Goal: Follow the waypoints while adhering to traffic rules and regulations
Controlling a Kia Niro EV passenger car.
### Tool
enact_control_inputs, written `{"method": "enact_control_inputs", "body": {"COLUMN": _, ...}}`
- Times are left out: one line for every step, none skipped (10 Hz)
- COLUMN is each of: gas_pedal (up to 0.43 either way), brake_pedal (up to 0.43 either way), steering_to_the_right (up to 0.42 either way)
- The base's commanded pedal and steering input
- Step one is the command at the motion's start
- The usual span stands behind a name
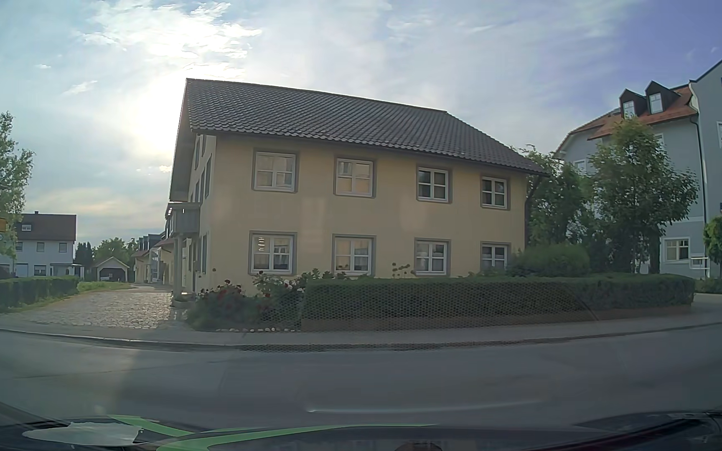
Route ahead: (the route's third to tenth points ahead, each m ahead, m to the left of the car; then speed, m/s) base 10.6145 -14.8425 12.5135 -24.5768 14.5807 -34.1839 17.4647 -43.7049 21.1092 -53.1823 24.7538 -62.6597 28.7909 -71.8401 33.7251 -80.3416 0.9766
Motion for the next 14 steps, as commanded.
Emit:
{"method": "enact_control_inputs", "body": {"gas_pedal": 0.0, "brake_pedal": 0.061, "steering_to_the_right": 0.706}}
{"method": "enact_control_inputs", "body": {"gas_pedal": 0.0, "brake_pedal": 0.067, "steering_to_the_right": 0.705}}
{"method": "enact_control_inputs", "body": {"gas_pedal": 0.0, "brake_pedal": 0.073, "steering_to_the_right": 0.705}}
{"method": "enact_control_inputs", "body": {"gas_pedal": 0.0, "brake_pedal": 0.073, "steering_to_the_right": 0.705}}
{"method": "enact_control_inputs", "body": {"gas_pedal": 0.0, "brake_pedal": 0.0, "steering_to_the_right": 0.705}}
{"method": "enact_control_inputs", "body": {"gas_pedal": 0.0, "brake_pedal": 0.0, "steering_to_the_right": 0.705}}
{"method": "enact_control_inputs", "body": {"gas_pedal": 0.0, "brake_pedal": 0.0, "steering_to_the_right": 0.705}}
{"method": "enact_control_inputs", "body": {"gas_pedal": 0.008, "brake_pedal": 0.0, "steering_to_the_right": 0.705}}
{"method": "enact_control_inputs", "body": {"gas_pedal": 0.169, "brake_pedal": 0.0, "steering_to_the_right": 0.706}}
{"method": "enact_control_inputs", "body": {"gas_pedal": 0.26, "brake_pedal": 0.0, "steering_to_the_right": 0.707}}
{"method": "enact_control_inputs", "body": {"gas_pedal": 0.287, "brake_pedal": 0.0, "steering_to_the_right": 0.708}}
{"method": "enact_control_inputs", "body": {"gas_pedal": 0.299, "brake_pedal": 0.0, "steering_to_the_right": 0.708}}
{"method": "enact_control_inputs", "body": {"gas_pedal": 0.299, "brake_pedal": 0.0, "steering_to_the_right": 0.709}}
{"method": "enact_control_inputs", "body": {"gas_pedal": 0.299, "brake_pedal": 0.0, "steering_to_the_right": 0.709}}
